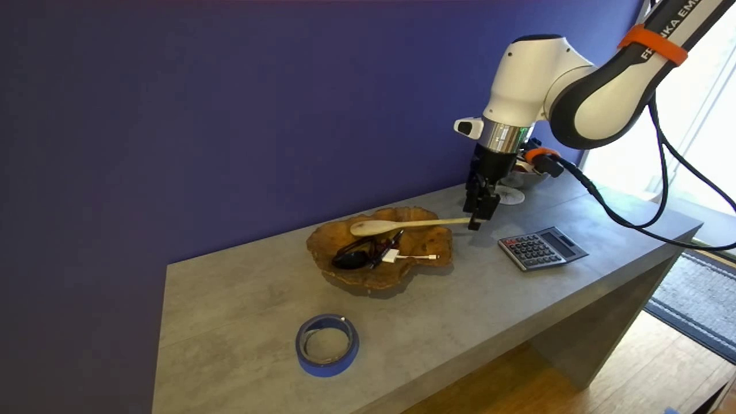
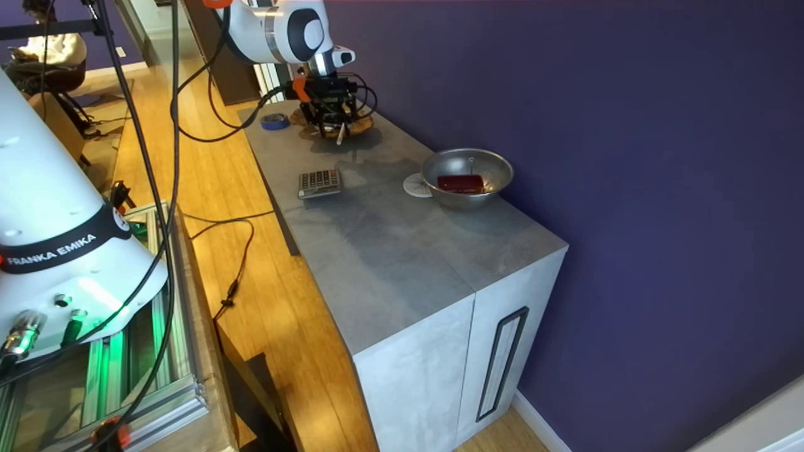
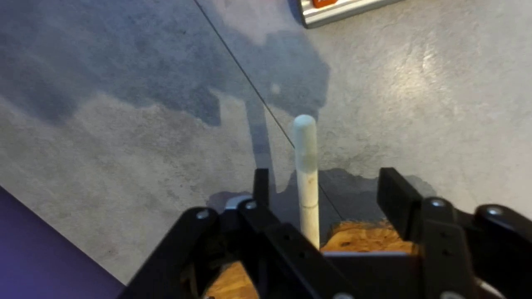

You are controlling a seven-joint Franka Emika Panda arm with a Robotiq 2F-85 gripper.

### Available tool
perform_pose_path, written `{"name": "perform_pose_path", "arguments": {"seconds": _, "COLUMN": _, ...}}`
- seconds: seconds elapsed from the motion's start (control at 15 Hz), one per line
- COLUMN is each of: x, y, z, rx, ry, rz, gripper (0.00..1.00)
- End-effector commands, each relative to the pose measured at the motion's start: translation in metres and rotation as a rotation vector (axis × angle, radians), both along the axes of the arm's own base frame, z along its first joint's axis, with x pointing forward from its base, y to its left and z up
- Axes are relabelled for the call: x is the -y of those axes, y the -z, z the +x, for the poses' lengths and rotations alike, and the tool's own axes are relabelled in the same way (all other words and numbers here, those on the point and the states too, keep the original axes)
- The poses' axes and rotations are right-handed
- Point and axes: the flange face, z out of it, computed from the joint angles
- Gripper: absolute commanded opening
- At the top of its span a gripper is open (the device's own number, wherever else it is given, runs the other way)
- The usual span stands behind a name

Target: Put the cooking stick over the silver bowl

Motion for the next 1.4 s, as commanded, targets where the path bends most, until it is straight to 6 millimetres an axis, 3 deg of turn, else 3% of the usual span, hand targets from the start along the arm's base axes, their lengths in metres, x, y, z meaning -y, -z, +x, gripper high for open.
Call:
{"name": "perform_pose_path", "arguments": {"seconds": 0.0, "x": 0.001, "y": 0.010, "z": 0.011, "rx": -0.021, "ry": -0.013, "rz": -0.006, "gripper": 0.39}}
{"name": "perform_pose_path", "arguments": {"seconds": 0.27, "x": 0.002, "y": 0.014, "z": 0.012, "rx": -0.027, "ry": -0.011, "rz": -0.009, "gripper": 0.09}}
{"name": "perform_pose_path", "arguments": {"seconds": 0.4, "x": 0.004, "y": 0.000, "z": 0.004, "rx": -0.018, "ry": -0.025, "rz": 0.001, "gripper": 0.00}}
{"name": "perform_pose_path", "arguments": {"seconds": 0.6, "x": 0.027, "y": -0.036, "z": -0.020, "rx": 0.043, "ry": -0.044, "rz": 0.039, "gripper": 0.03}}
{"name": "perform_pose_path", "arguments": {"seconds": 0.73, "x": 0.049, "y": -0.047, "z": -0.036, "rx": 0.060, "ry": -0.033, "rz": 0.046, "gripper": 0.03}}
{"name": "perform_pose_path", "arguments": {"seconds": 1.13, "x": 0.145, "y": -0.078, "z": -0.094, "rx": 0.120, "ry": 0.313, "rz": 0.045, "gripper": 0.03}}
{"name": "perform_pose_path", "arguments": {"seconds": 1.2, "x": 0.120, "y": -0.060, "z": -0.061, "rx": 0.068, "ry": 0.226, "rz": 0.027, "gripper": 0.14}}
{"name": "perform_pose_path", "arguments": {"seconds": 1.33, "x": 0.139, "y": -0.068, "z": -0.079, "rx": 0.097, "ry": 0.273, "rz": 0.033, "gripper": 0.14}}
